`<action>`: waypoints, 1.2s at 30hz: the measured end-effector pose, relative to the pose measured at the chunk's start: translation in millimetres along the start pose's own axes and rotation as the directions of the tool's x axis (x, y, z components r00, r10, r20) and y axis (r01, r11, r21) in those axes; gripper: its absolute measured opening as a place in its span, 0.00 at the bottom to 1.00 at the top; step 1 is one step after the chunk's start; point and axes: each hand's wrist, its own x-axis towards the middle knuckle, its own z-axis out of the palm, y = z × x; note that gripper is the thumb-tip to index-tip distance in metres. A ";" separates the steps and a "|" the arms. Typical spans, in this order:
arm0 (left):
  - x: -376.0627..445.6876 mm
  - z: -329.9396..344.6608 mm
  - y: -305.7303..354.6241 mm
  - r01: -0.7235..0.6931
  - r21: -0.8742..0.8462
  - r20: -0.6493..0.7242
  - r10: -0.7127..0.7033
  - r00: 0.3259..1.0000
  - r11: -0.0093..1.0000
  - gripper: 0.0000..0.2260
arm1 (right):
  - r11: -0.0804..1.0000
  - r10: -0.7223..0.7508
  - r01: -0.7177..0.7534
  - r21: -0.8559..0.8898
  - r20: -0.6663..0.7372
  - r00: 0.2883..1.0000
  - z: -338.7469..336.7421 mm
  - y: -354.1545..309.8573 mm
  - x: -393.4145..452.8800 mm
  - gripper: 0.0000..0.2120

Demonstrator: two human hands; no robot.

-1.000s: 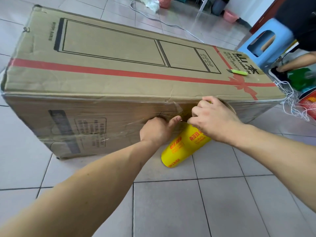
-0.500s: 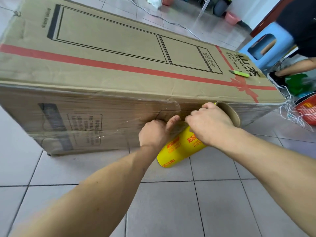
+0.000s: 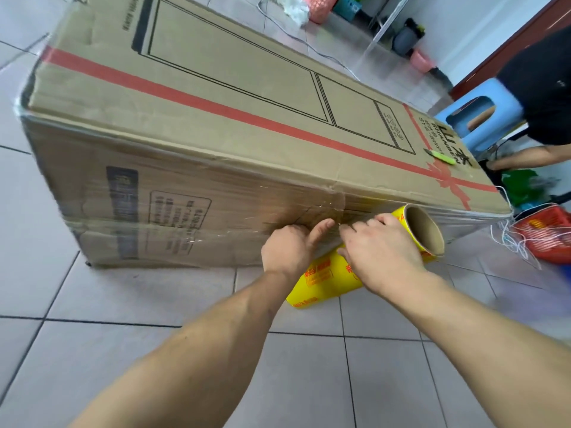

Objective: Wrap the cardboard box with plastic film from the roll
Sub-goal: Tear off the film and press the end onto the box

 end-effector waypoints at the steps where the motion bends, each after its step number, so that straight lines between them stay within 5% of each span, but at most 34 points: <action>1: 0.7 0.6 0.8 0.009 -0.009 0.003 -0.009 1.000 1.000 0.33 | 0.999 0.033 -0.032 0.024 -0.017 0.999 0.6 -4.4 0.3 0.18; 10: 6.6 2.1 4.9 0.044 0.039 -0.042 -0.043 0.998 0.998 0.36 | 0.961 0.249 -0.202 0.189 -0.273 0.929 28.9 -14.3 14.3 0.08; 26: 6.0 10.8 -0.9 0.014 0.137 -0.067 -0.005 0.998 0.990 0.34 | 0.933 0.311 -0.243 0.265 -0.259 0.914 54.7 -27.0 4.3 0.08; 36: 0.6 19.1 -13.6 0.004 0.026 -0.071 -0.002 0.997 1.000 0.33 | 0.944 0.300 -0.257 0.207 -0.213 0.930 54.9 -31.2 13.8 0.08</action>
